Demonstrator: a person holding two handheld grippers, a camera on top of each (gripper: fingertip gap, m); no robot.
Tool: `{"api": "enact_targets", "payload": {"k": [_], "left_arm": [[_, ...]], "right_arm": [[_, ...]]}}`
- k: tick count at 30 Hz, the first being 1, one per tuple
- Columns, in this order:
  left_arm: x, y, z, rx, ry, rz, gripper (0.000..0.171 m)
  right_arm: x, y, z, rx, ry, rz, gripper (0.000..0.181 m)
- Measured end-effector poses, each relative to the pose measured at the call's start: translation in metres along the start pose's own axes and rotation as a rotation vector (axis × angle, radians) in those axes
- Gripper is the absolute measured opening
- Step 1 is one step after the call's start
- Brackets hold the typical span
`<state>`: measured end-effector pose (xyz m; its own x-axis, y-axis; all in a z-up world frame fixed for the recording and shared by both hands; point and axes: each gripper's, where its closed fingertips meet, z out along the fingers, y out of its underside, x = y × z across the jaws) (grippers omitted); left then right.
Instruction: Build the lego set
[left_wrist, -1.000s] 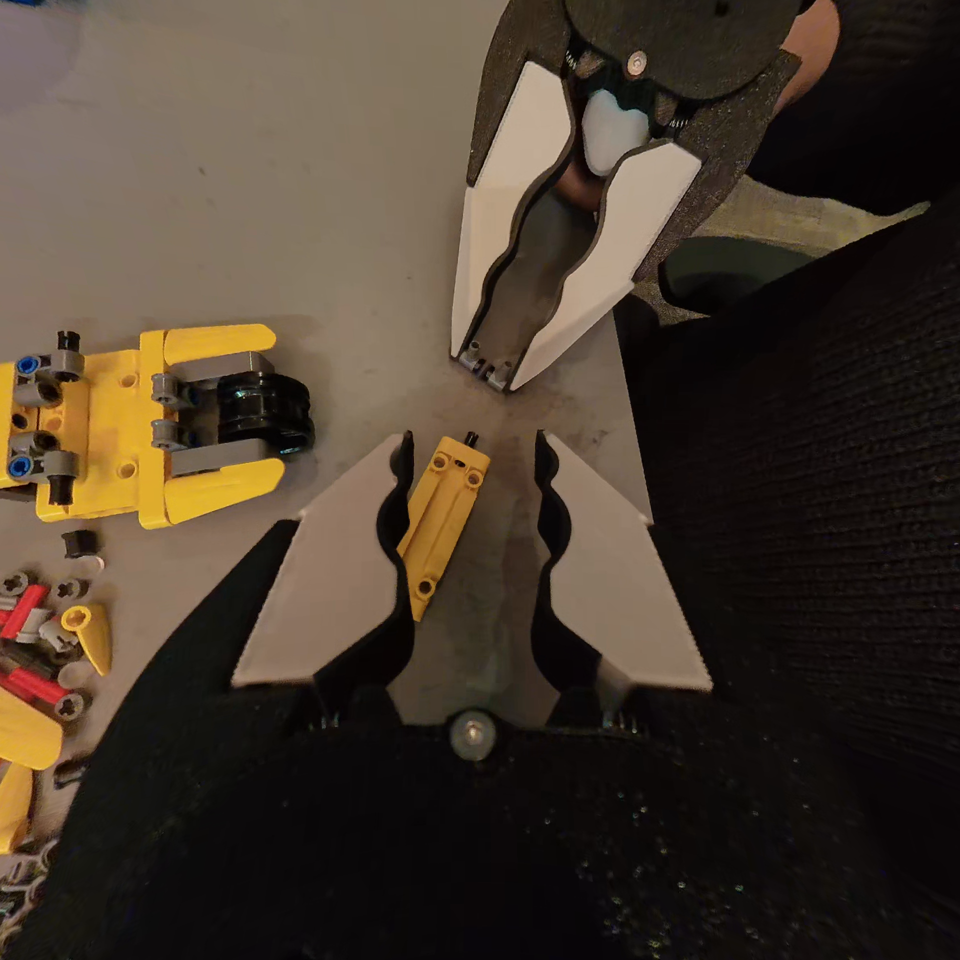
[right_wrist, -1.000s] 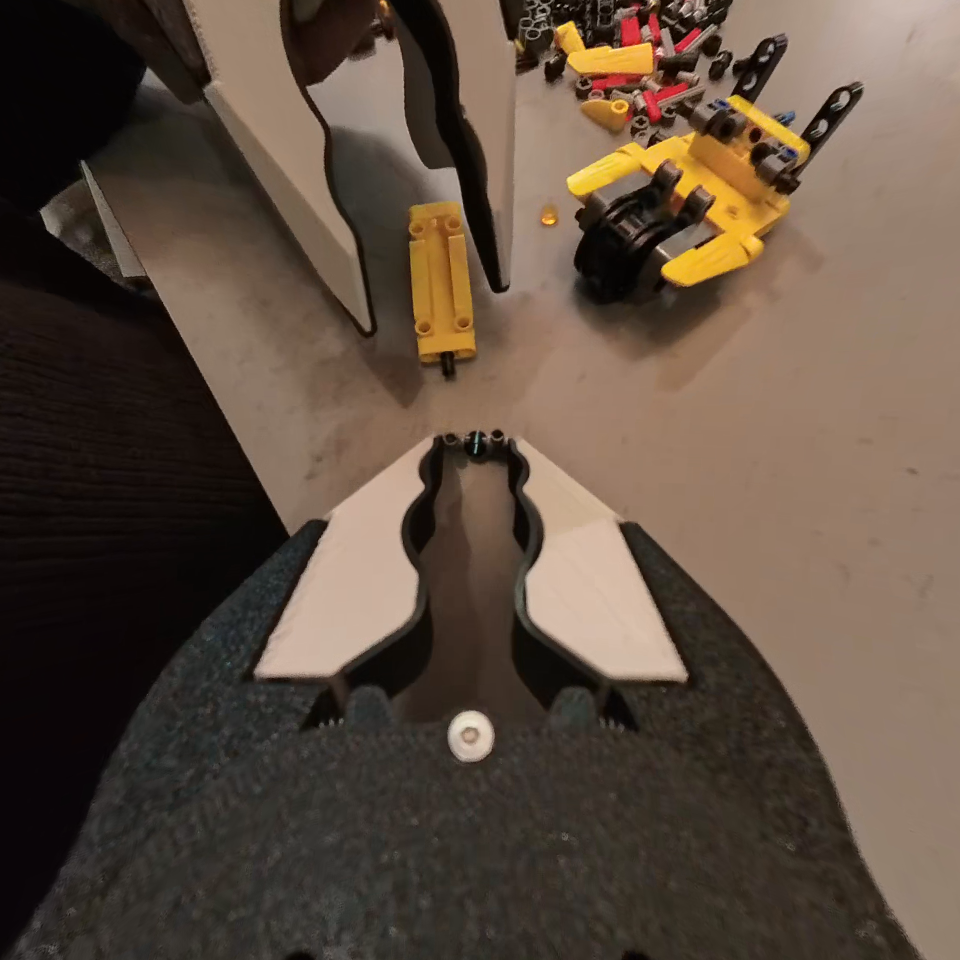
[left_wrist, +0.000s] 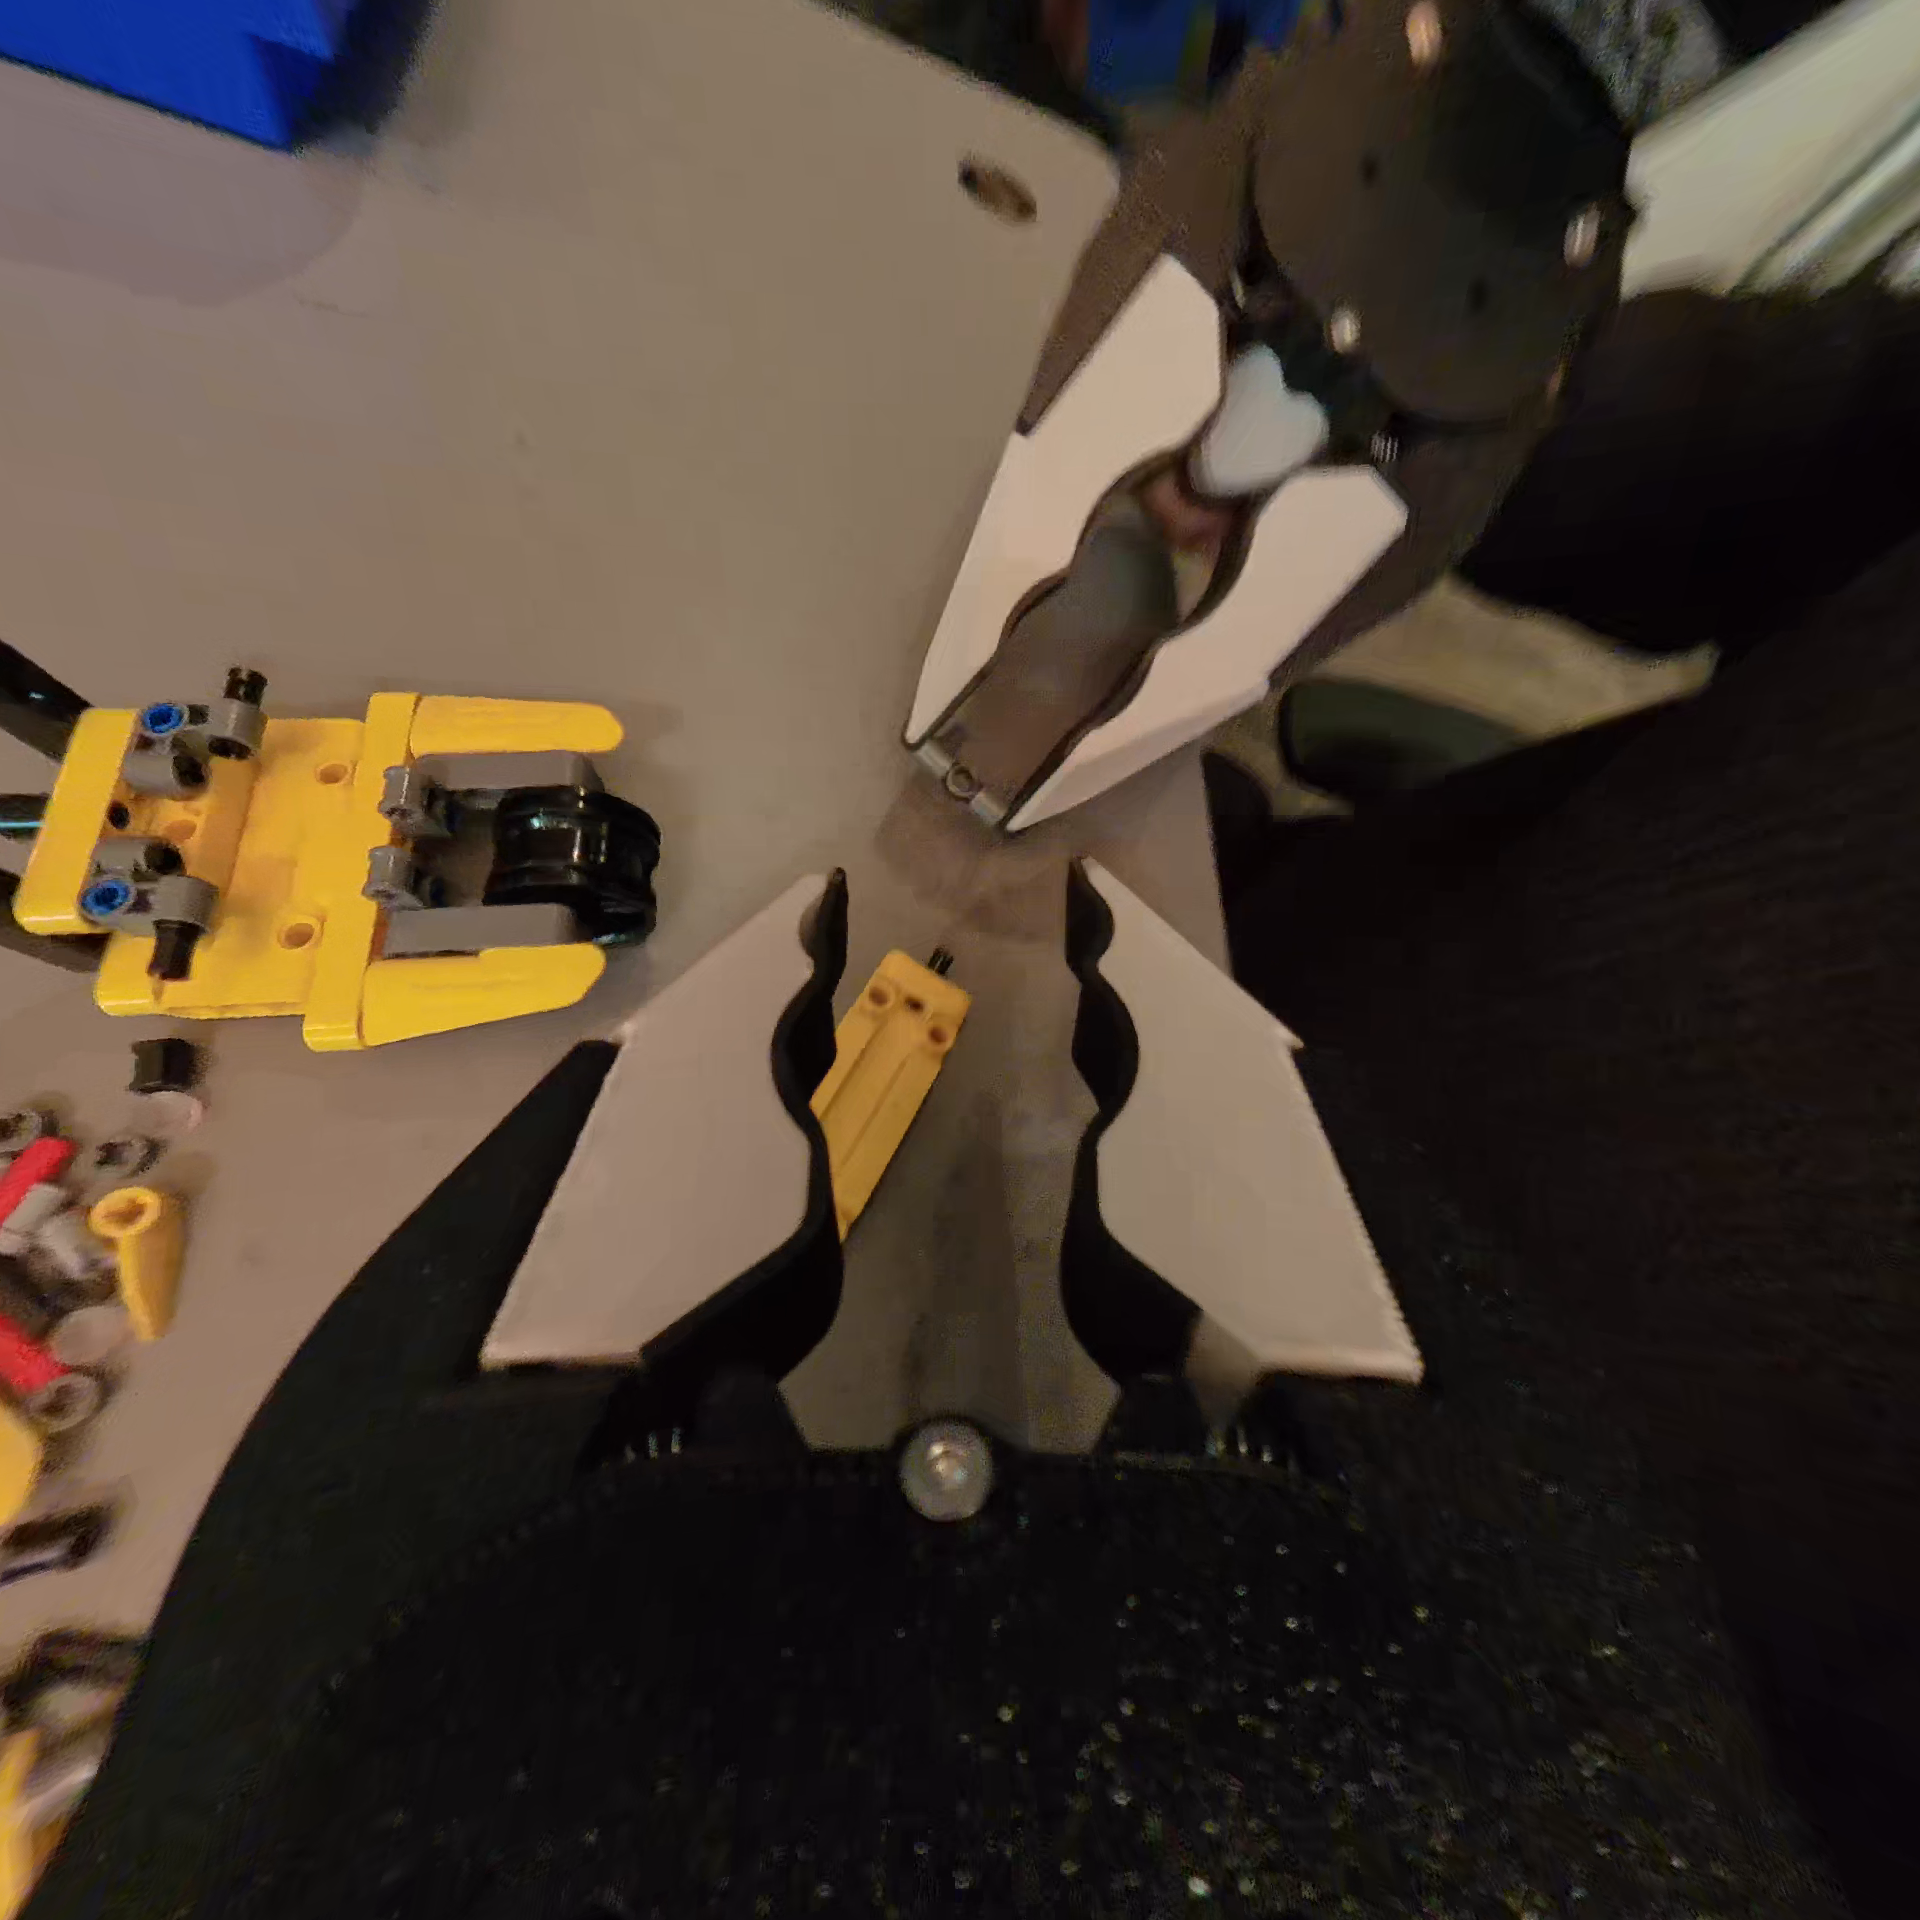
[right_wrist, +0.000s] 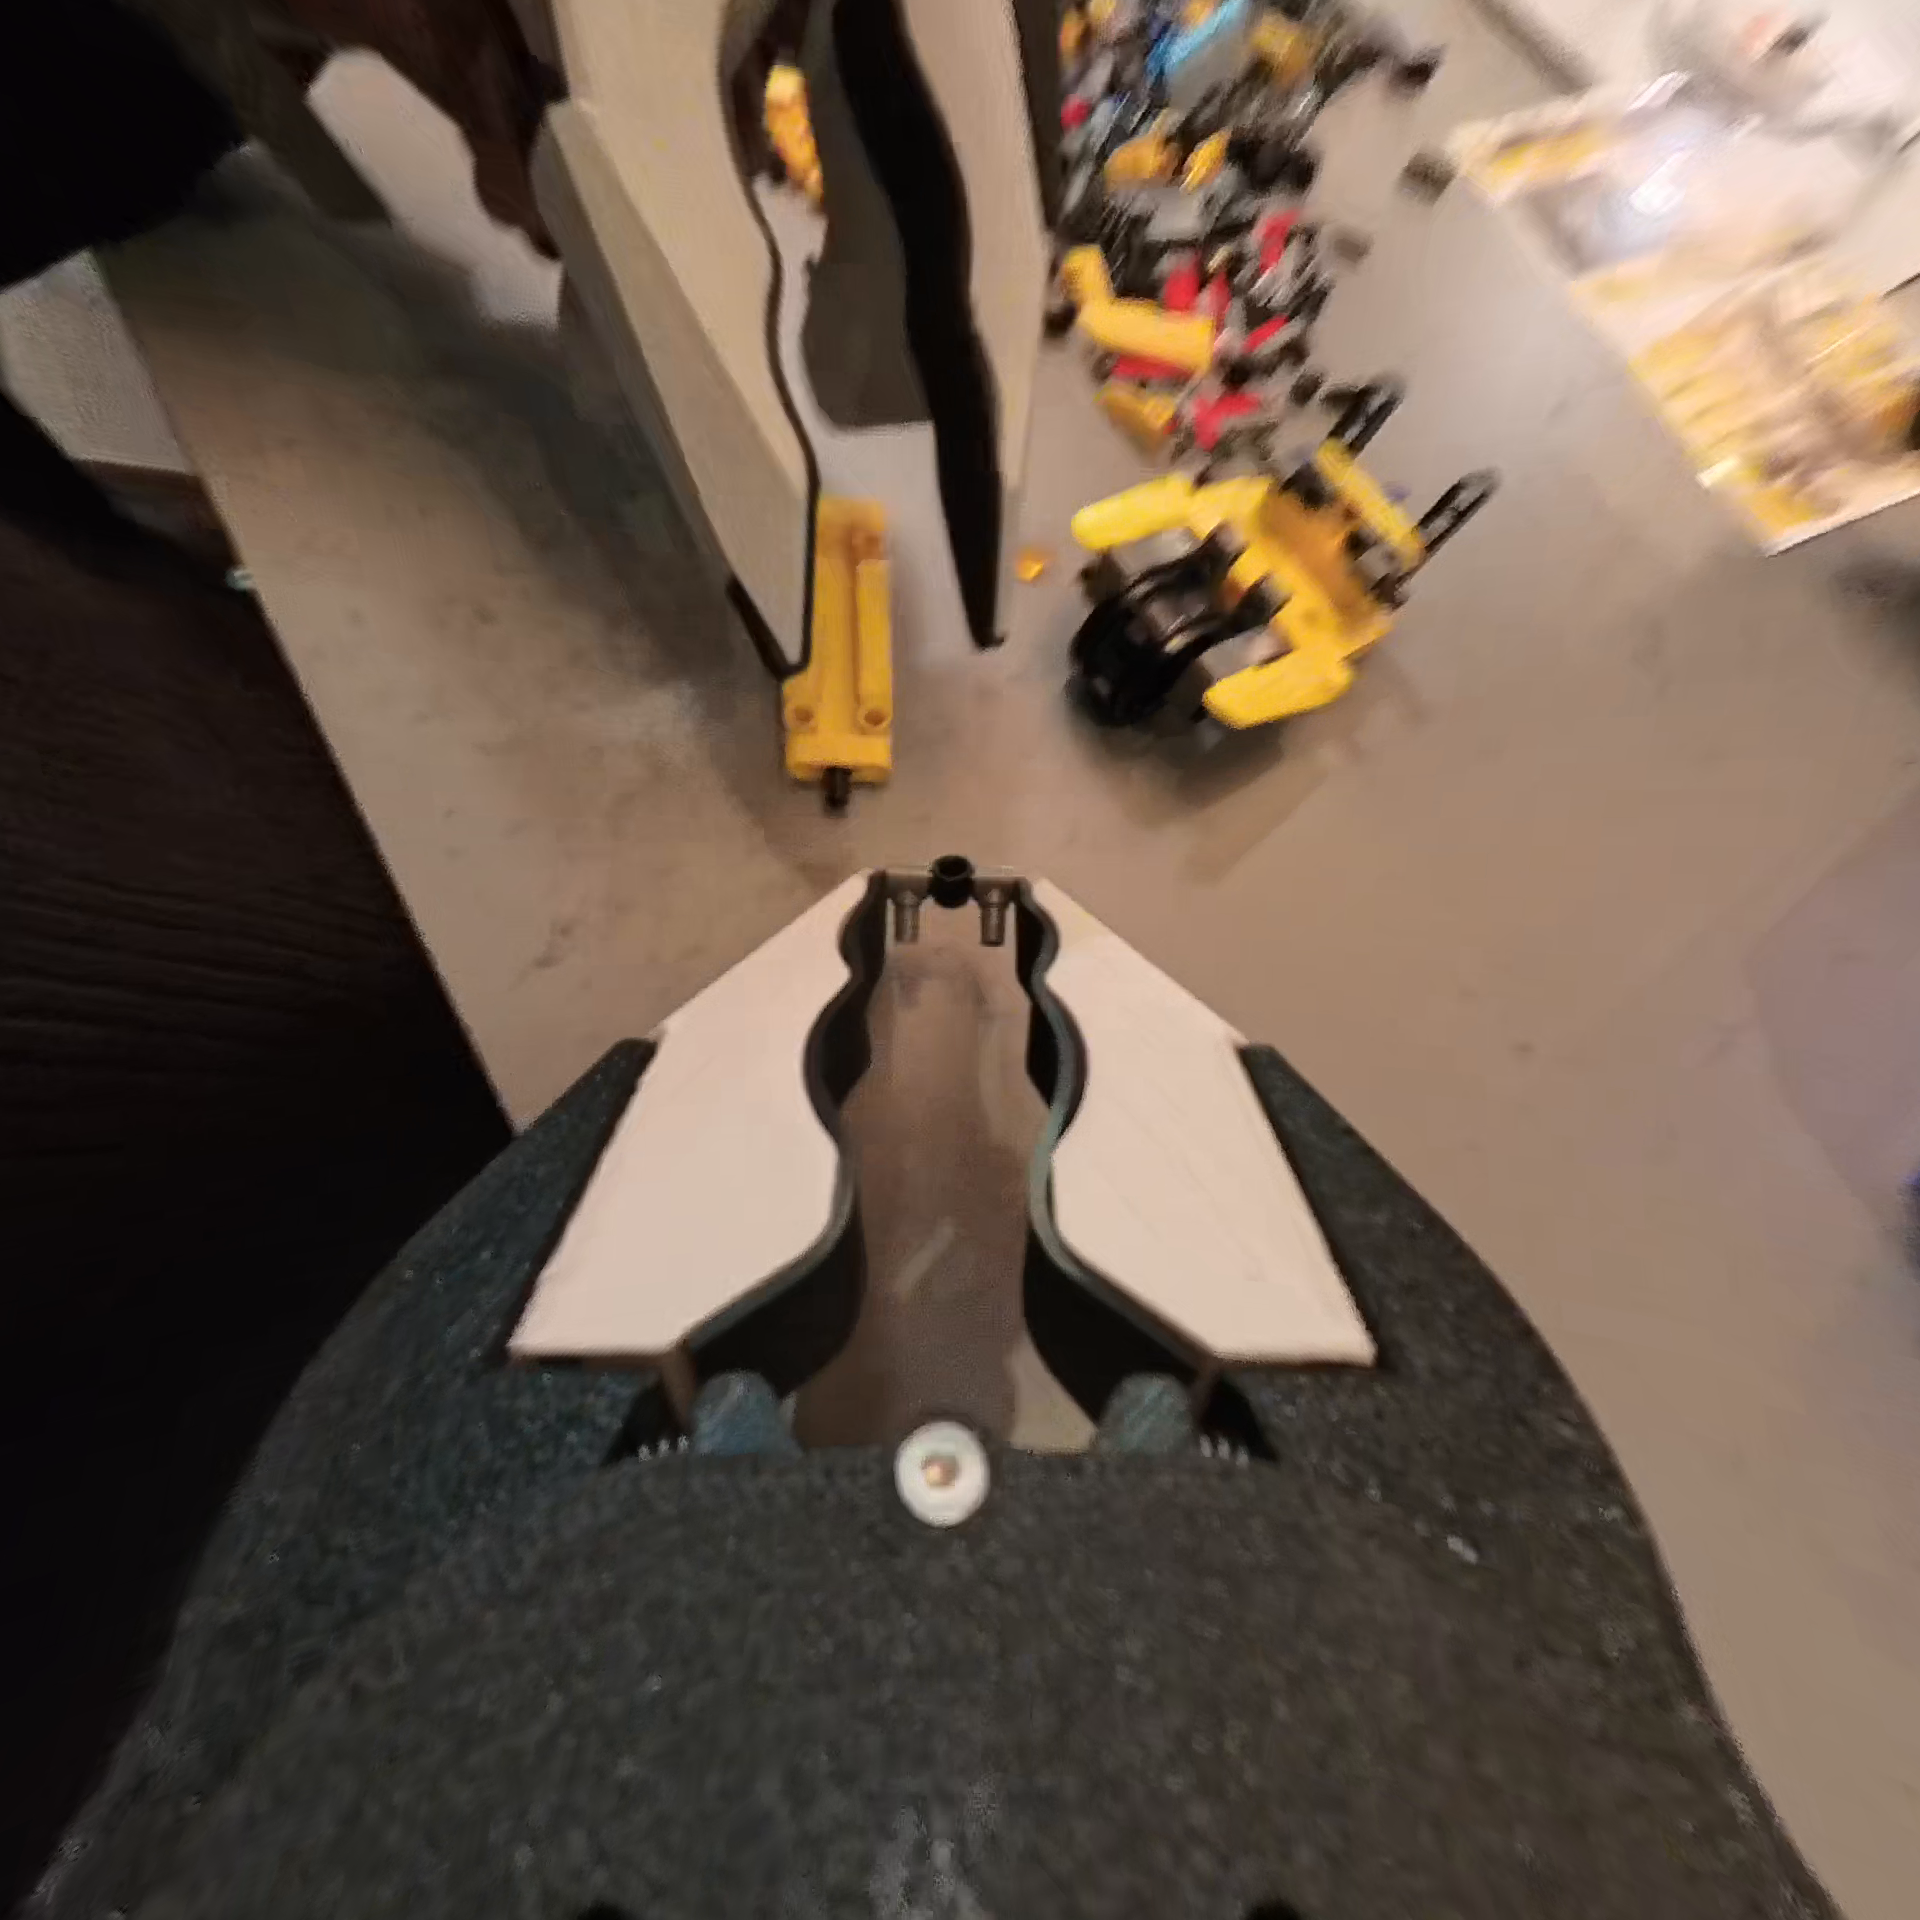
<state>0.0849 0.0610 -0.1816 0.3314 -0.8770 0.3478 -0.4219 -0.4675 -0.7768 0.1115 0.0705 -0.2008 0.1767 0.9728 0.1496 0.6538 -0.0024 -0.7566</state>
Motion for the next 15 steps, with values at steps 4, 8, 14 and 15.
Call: {"api": "enact_targets", "payload": {"k": [4, 8, 14, 15], "left_arm": [[0.004, -0.03, -0.005, 0.228, 0.1, -0.226, 0.015], [0.005, -0.045, -0.008, 0.347, 0.175, -0.35, 0.015], [0.008, -0.043, -0.001, 0.33, 0.163, -0.35, 0.018], [0.008, -0.043, -0.001, 0.328, 0.151, -0.345, 0.013]], "right_arm": [[0.018, -0.033, -0.016, 0.104, 0.183, -0.147, 0.024], [0.02, -0.046, -0.019, 0.102, 0.276, -0.28, 0.024], [0.016, -0.052, -0.014, 0.068, 0.346, -0.416, 0.024], [0.014, -0.054, -0.015, 0.082, 0.343, -0.417, 0.024]]}}
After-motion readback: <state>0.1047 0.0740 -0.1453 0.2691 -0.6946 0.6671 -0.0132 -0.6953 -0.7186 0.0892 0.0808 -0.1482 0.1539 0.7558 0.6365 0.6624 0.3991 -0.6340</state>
